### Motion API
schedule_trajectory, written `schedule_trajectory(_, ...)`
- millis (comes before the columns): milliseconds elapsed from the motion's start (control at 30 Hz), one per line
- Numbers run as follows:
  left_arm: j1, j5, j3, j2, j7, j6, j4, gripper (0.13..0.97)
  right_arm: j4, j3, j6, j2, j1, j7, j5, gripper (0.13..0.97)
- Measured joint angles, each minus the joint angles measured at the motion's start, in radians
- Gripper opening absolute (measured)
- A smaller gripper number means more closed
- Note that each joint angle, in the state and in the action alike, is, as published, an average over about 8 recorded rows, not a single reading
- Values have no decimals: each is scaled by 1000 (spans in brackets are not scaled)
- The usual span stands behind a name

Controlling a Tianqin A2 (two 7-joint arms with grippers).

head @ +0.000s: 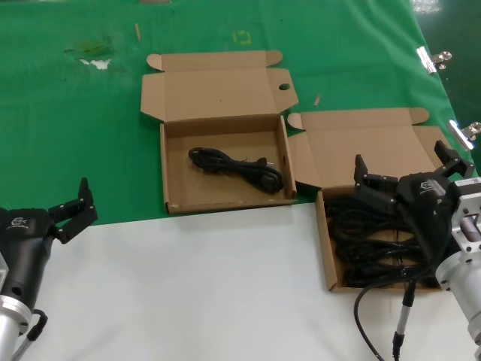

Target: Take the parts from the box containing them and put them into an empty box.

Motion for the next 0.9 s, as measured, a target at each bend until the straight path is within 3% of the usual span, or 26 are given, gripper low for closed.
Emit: schedule_trajectory(900,0,0,0,0,0,0,0,966,0,0,0,0,0,0,0,966)
